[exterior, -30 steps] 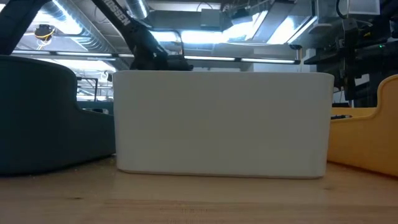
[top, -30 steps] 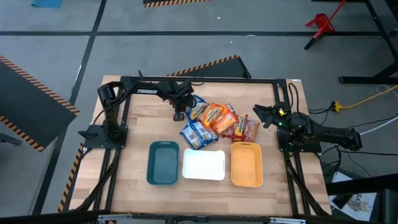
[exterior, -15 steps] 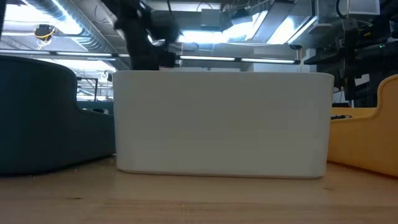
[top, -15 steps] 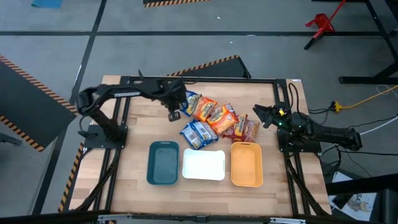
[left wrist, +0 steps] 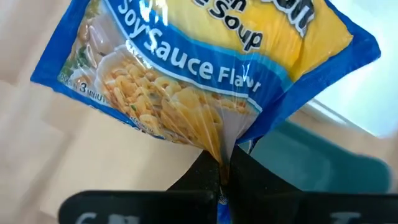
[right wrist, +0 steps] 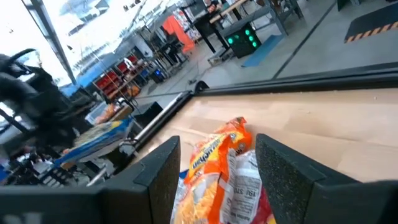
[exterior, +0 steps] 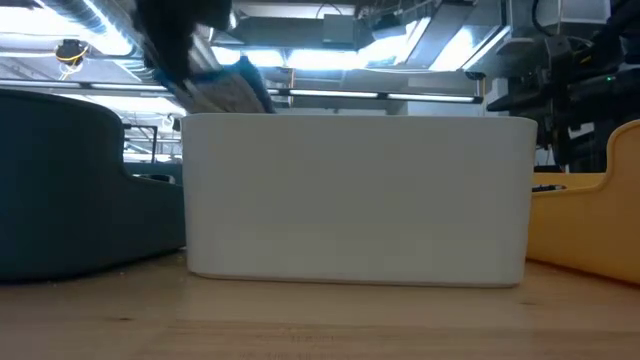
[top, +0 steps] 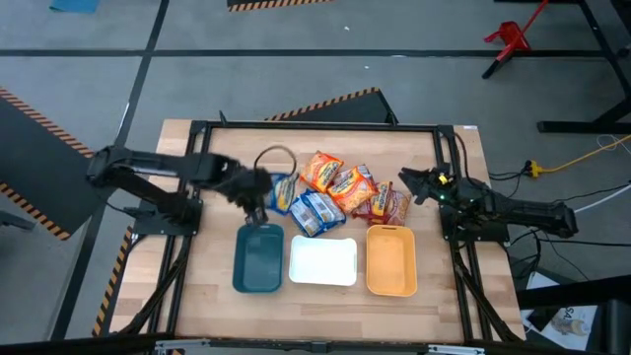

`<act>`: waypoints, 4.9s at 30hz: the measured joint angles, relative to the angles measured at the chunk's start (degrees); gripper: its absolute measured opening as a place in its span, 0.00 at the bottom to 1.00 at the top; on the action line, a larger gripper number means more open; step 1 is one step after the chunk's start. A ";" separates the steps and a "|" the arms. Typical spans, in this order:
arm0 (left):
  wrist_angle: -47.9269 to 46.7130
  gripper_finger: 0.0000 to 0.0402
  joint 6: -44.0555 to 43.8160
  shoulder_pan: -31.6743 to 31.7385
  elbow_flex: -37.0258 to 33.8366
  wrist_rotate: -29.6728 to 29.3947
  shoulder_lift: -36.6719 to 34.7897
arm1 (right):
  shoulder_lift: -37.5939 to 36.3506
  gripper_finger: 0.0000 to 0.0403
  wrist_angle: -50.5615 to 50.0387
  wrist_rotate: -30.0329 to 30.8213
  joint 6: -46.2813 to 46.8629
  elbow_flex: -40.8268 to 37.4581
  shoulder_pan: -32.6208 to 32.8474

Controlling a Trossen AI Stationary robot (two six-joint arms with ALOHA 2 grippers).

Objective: Sort Maruchan noodles
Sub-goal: Put the top blue noodle pack into the blue bin, then put the right blue noodle pack into the blue bin

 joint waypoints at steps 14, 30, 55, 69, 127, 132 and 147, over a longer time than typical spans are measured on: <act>-0.51 0.01 -30.05 -24.41 0.02 -1.16 2.23 | 4.22 0.49 -0.02 -0.43 1.63 -0.01 0.00; 3.12 0.01 -31.44 -28.01 0.02 -0.33 10.13 | 4.31 0.48 -0.04 -0.42 1.61 -0.02 0.02; 4.80 0.01 -31.31 -28.36 0.00 0.77 18.68 | 4.31 0.49 -0.11 -1.51 1.56 0.00 0.02; 5.30 0.01 -44.72 -31.36 0.00 -3.54 18.05 | 4.31 0.49 -0.11 -1.49 1.54 -0.01 0.02; 11.10 0.39 -43.55 -27.43 -3.56 -2.54 5.26 | 4.29 0.49 -0.24 -3.04 1.35 -0.02 0.00; 9.98 0.41 -33.78 -20.45 -3.56 -3.98 0.94 | 4.29 0.49 -0.26 -3.39 1.12 -0.02 0.02; 22.17 0.41 23.55 4.45 -3.56 0.23 4.13 | 4.29 0.49 -0.26 -3.41 -0.18 -0.02 0.00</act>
